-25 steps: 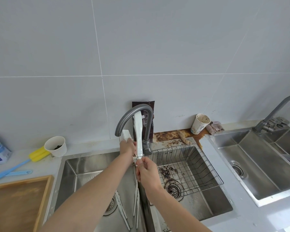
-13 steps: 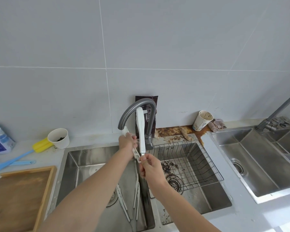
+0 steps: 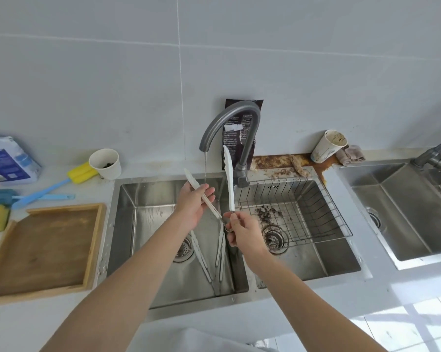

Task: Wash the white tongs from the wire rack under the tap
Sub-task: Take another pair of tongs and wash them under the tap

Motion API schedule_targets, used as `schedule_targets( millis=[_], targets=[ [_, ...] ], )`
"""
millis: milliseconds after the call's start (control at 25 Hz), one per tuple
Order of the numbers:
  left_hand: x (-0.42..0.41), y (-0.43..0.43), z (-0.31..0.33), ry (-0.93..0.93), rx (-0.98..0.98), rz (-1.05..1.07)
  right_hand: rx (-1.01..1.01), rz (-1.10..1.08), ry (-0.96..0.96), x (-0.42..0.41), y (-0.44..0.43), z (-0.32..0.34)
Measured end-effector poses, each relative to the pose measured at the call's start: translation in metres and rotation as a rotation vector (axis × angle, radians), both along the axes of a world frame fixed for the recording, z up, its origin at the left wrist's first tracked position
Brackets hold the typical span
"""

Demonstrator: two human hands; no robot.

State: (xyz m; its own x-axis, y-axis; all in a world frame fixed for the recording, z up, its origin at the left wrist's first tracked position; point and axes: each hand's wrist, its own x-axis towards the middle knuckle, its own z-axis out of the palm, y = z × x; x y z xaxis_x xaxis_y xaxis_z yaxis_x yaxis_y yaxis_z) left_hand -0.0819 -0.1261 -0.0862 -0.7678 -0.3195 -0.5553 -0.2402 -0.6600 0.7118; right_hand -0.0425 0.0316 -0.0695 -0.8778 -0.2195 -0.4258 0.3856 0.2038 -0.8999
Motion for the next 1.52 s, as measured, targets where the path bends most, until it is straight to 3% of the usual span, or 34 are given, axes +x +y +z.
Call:
schedule_targets(
  millis=[120, 480, 760, 1000, 1240, 1520],
  targets=[
    [0.026, -0.006, -0.016, -0.006, 0.0, -0.038, 0.136, 0.059, -0.017, 0.011, 0.0, -0.02],
    [0.07, 0.009, -0.056, -0.05, -0.292, -0.091, 0.499, 0.327, 0.04, 0.023, 0.011, -0.049],
    [0.086, 0.028, -0.082, -0.153, -0.269, -0.018, 0.477, 0.408, -0.01, 0.013, 0.016, -0.07],
    [0.077, 0.042, -0.092, -0.276, -0.441, 0.034, 0.475, 0.484, -0.002, -0.007, 0.018, -0.094],
    [0.06, 0.043, -0.109, -0.33, -0.568, 0.089, 0.357, 0.45, -0.086, -0.019, 0.007, -0.121],
    [0.054, 0.04, -0.136, -0.349, -0.568, 0.118, 0.351, 0.404, -0.146, -0.035, -0.004, -0.143]
  ],
)
